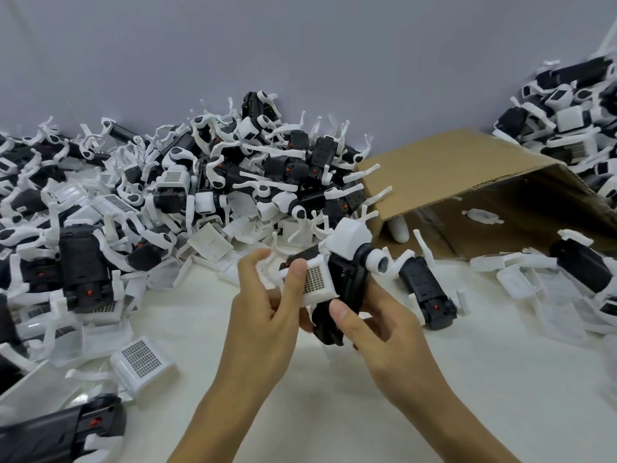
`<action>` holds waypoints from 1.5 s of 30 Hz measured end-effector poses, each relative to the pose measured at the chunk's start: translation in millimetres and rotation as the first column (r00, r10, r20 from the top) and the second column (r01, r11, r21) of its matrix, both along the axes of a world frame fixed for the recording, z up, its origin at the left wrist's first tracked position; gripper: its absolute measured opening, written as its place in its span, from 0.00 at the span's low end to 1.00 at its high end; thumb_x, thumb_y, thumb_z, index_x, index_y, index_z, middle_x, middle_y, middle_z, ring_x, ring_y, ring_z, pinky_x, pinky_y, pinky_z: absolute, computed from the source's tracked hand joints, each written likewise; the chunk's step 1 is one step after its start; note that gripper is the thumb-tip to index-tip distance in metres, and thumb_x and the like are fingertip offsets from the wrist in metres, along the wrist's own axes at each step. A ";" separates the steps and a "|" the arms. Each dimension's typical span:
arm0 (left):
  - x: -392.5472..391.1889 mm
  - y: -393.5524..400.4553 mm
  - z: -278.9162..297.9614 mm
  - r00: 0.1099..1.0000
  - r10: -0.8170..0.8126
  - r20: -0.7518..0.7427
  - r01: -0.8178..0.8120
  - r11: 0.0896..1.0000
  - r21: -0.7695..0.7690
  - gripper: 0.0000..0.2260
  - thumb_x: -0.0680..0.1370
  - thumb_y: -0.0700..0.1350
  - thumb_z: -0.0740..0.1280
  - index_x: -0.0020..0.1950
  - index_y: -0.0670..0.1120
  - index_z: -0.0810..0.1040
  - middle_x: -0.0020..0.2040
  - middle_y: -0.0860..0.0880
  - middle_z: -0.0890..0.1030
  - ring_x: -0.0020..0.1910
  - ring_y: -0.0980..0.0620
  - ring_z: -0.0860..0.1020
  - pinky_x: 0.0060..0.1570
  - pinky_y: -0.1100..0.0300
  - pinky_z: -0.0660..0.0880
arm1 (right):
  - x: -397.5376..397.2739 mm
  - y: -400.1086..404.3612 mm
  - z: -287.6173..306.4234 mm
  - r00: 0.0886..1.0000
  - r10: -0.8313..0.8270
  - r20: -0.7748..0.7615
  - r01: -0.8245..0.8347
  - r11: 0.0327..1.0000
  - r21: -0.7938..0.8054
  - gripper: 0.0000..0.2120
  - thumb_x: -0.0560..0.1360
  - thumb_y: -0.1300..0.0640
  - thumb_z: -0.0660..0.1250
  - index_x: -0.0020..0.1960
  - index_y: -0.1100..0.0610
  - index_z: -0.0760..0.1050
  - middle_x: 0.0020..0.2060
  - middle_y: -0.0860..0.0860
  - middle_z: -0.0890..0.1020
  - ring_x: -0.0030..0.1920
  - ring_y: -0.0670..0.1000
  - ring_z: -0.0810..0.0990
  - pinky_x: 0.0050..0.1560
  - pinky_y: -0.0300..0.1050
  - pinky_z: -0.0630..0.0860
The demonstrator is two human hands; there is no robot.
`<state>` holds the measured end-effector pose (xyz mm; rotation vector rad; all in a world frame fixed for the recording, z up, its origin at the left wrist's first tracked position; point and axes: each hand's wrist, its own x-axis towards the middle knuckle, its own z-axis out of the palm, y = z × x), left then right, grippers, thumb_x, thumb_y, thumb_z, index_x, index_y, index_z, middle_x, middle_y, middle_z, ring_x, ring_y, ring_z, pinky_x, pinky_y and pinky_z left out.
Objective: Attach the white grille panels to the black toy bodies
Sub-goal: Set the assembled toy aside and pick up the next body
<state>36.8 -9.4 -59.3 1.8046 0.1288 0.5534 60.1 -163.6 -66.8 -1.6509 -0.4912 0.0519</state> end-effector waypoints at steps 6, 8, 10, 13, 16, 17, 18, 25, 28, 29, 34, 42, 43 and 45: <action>1.3 -0.6 2.1 0.967 0.058 0.247 -0.098 0.983 0.153 0.11 0.83 0.39 0.62 0.56 0.53 0.81 0.58 0.57 0.78 0.61 0.55 0.78 0.54 0.46 0.80 | -3.1 2.7 -3.2 0.993 0.096 -0.071 -0.092 0.995 0.049 0.16 0.78 0.46 0.63 0.65 0.44 0.78 0.51 0.46 0.86 0.50 0.45 0.83 0.48 0.35 0.77; 1.3 1.2 2.0 0.972 0.011 0.234 -0.034 0.995 0.097 0.12 0.82 0.38 0.64 0.56 0.53 0.82 0.57 0.58 0.80 0.60 0.52 0.79 0.55 0.45 0.80 | -2.8 4.4 -4.3 0.994 0.078 -0.070 -0.073 0.995 0.071 0.14 0.80 0.45 0.65 0.64 0.44 0.78 0.52 0.47 0.86 0.52 0.46 0.84 0.50 0.36 0.78; 0.1 3.4 4.6 0.979 -0.096 0.182 0.084 0.994 0.073 0.11 0.80 0.46 0.65 0.58 0.58 0.81 0.55 0.61 0.81 0.58 0.51 0.81 0.58 0.51 0.78 | -1.0 4.4 -4.1 0.998 0.045 -0.052 -0.040 0.994 0.099 0.14 0.78 0.46 0.66 0.63 0.45 0.79 0.52 0.46 0.86 0.54 0.46 0.84 0.50 0.35 0.78; -1.8 3.0 6.6 0.974 -0.173 0.149 0.155 0.980 0.126 0.13 0.77 0.50 0.70 0.61 0.59 0.81 0.54 0.59 0.82 0.57 0.53 0.81 0.56 0.58 0.78 | 2.6 2.3 -1.5 1.000 -0.001 -0.014 0.003 0.988 0.154 0.13 0.77 0.49 0.66 0.60 0.44 0.80 0.52 0.42 0.86 0.56 0.42 0.83 0.51 0.31 0.77; -1.3 -0.9 4.5 0.976 -0.109 0.188 0.119 0.992 -0.043 0.13 0.75 0.49 0.73 0.59 0.56 0.83 0.51 0.56 0.86 0.53 0.55 0.84 0.53 0.60 0.80 | 6.8 -1.3 -1.0 0.999 -0.025 -0.026 0.029 0.984 0.178 0.14 0.76 0.48 0.67 0.61 0.44 0.80 0.53 0.42 0.86 0.57 0.43 0.83 0.53 0.33 0.78; -2.0 -2.6 4.2 0.976 -0.100 0.196 0.122 0.987 -0.105 0.14 0.74 0.50 0.74 0.59 0.56 0.82 0.51 0.56 0.86 0.52 0.55 0.84 0.52 0.62 0.80 | 7.5 -2.0 -1.6 0.999 -0.015 -0.035 0.021 0.985 0.173 0.15 0.76 0.48 0.66 0.62 0.45 0.80 0.54 0.42 0.86 0.58 0.43 0.83 0.55 0.34 0.78; -2.6 -4.8 4.2 0.974 -0.091 0.206 0.119 0.985 -0.126 0.16 0.73 0.51 0.75 0.60 0.56 0.82 0.51 0.56 0.86 0.52 0.55 0.84 0.51 0.64 0.80 | 7.7 -2.3 -2.3 0.999 0.002 -0.042 0.005 0.986 0.167 0.15 0.77 0.49 0.66 0.62 0.45 0.80 0.55 0.42 0.86 0.59 0.43 0.82 0.56 0.34 0.77; -2.9 -9.9 2.1 0.973 -0.062 0.223 0.106 0.976 -0.188 0.16 0.71 0.47 0.77 0.59 0.55 0.84 0.53 0.54 0.86 0.54 0.53 0.85 0.52 0.59 0.81 | 2.1 1.2 -3.9 0.997 0.080 -0.006 -0.080 0.994 0.072 0.11 0.83 0.58 0.63 0.62 0.50 0.80 0.54 0.47 0.86 0.59 0.49 0.83 0.58 0.45 0.80; -3.2 -6.7 6.9 0.974 -0.099 0.205 0.151 0.954 -0.257 0.16 0.69 0.49 0.80 0.56 0.55 0.85 0.51 0.51 0.87 0.52 0.52 0.85 0.49 0.64 0.80 | 0.6 0.7 -2.2 0.997 0.072 0.018 -0.073 0.995 0.066 0.10 0.82 0.58 0.64 0.61 0.50 0.80 0.53 0.48 0.86 0.59 0.51 0.83 0.59 0.51 0.80; -3.2 -5.7 8.2 0.974 -0.118 0.194 0.171 0.944 -0.283 0.16 0.67 0.50 0.80 0.54 0.56 0.85 0.51 0.51 0.87 0.51 0.52 0.85 0.48 0.65 0.80 | 0.1 0.1 -1.3 0.997 0.072 0.029 -0.074 0.995 0.065 0.10 0.82 0.57 0.65 0.61 0.50 0.80 0.53 0.48 0.86 0.58 0.52 0.83 0.59 0.51 0.80; -2.0 -6.6 6.4 0.970 -0.176 0.166 0.224 0.911 -0.346 0.16 0.64 0.53 0.79 0.51 0.53 0.86 0.49 0.48 0.87 0.50 0.49 0.86 0.47 0.64 0.80 | 0.1 -3.0 2.0 0.997 0.067 0.048 -0.072 0.992 0.108 0.11 0.82 0.57 0.65 0.63 0.50 0.80 0.55 0.50 0.85 0.59 0.53 0.83 0.60 0.52 0.80; -4.4 -9.3 4.5 0.977 -0.164 0.135 0.194 0.949 -0.249 0.13 0.65 0.57 0.78 0.46 0.57 0.82 0.48 0.51 0.86 0.51 0.52 0.85 0.46 0.61 0.81 | -0.8 -3.0 5.2 0.992 0.117 0.049 -0.121 0.987 0.105 0.13 0.81 0.53 0.64 0.63 0.45 0.80 0.58 0.50 0.84 0.60 0.52 0.82 0.59 0.49 0.81; -3.4 -9.5 4.2 0.975 -0.186 0.124 0.215 0.930 -0.298 0.13 0.64 0.56 0.78 0.44 0.57 0.80 0.47 0.49 0.86 0.49 0.51 0.85 0.43 0.62 0.80 | -0.9 -3.3 5.5 0.990 0.137 0.043 -0.141 0.985 0.098 0.14 0.80 0.54 0.64 0.63 0.44 0.80 0.58 0.50 0.84 0.60 0.52 0.82 0.57 0.46 0.81; -3.2 -10.8 3.5 0.966 -0.242 0.085 0.256 0.878 -0.404 0.16 0.62 0.56 0.79 0.44 0.56 0.77 0.47 0.46 0.85 0.45 0.47 0.85 0.36 0.58 0.79 | -2.7 -2.9 5.6 0.987 0.158 0.041 -0.162 0.982 0.098 0.17 0.77 0.56 0.65 0.64 0.45 0.79 0.56 0.50 0.84 0.56 0.52 0.83 0.49 0.38 0.80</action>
